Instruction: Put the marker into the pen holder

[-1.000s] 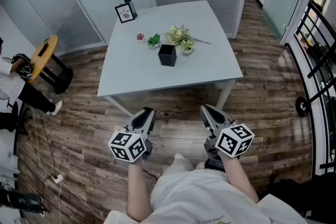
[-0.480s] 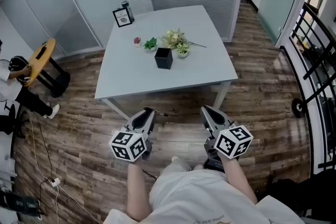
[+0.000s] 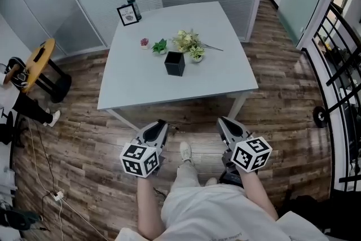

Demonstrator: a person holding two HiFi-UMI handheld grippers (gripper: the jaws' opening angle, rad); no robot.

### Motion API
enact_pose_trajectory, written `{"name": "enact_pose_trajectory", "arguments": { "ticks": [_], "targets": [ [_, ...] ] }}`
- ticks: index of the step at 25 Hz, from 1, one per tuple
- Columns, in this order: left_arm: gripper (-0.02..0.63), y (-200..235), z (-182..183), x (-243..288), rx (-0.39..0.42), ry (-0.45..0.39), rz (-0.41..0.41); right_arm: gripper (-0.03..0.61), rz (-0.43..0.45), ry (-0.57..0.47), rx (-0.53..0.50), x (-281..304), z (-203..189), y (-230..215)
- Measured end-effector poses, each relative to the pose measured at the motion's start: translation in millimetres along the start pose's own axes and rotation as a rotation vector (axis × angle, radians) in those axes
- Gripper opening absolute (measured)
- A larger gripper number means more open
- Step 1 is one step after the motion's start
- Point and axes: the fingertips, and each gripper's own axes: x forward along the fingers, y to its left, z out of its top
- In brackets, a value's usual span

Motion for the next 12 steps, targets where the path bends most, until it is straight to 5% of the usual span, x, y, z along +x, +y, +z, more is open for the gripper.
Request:
{"name": "enact_pose_trajectory", "arguments": {
  "ticks": [12],
  "targets": [
    [0.051,143.4,65.8,158.5,-0.028,0.043,-0.059,0.016,-0.081,0.081,0.026,188.2,43.8,-83.1]
  ]
}}
